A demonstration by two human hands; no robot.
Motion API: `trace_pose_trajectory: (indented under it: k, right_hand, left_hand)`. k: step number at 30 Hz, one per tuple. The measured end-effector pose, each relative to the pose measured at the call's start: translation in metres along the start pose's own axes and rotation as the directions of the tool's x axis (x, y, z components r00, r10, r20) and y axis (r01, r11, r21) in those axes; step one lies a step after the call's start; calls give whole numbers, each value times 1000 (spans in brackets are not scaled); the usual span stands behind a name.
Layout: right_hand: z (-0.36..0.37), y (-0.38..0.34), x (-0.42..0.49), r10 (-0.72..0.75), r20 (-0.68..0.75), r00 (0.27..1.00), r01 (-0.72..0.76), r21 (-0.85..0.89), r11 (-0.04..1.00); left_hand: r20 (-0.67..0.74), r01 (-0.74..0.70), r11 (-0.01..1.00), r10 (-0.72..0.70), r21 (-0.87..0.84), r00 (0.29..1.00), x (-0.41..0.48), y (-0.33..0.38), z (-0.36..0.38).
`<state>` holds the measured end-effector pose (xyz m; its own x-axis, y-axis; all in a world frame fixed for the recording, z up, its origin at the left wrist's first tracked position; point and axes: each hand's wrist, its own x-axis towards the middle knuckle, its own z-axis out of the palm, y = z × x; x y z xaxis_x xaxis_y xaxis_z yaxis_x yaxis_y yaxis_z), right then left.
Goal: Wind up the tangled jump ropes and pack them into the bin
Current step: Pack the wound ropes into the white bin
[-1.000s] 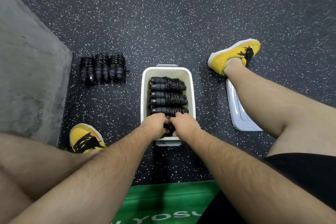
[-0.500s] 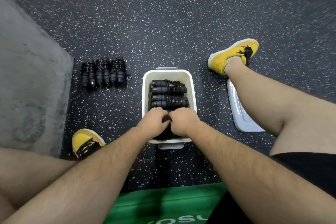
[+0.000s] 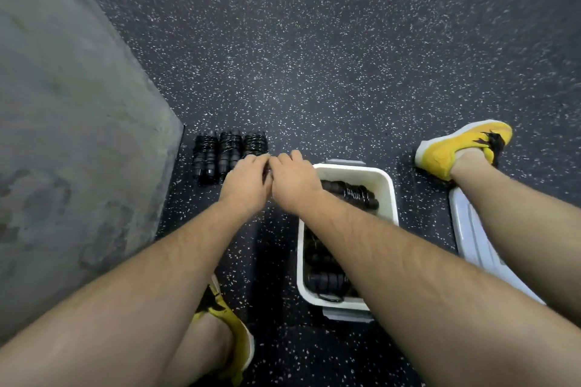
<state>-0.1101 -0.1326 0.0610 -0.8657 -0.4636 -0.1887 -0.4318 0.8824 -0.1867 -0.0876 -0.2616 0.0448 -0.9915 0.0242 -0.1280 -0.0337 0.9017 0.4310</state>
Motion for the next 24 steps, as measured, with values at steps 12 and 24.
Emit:
trace_pose_trajectory:
  k: [12,24]
  right_hand:
    - [74,-11,118,162,286,944,-259,343,903]
    - [80,-12,112,399,383,833,-537,732,419]
  left_hand:
    - [243,271,962,-255,-33,936,65,-85,46]
    - [106,421,810,-416,-407,903,57,-78,53]
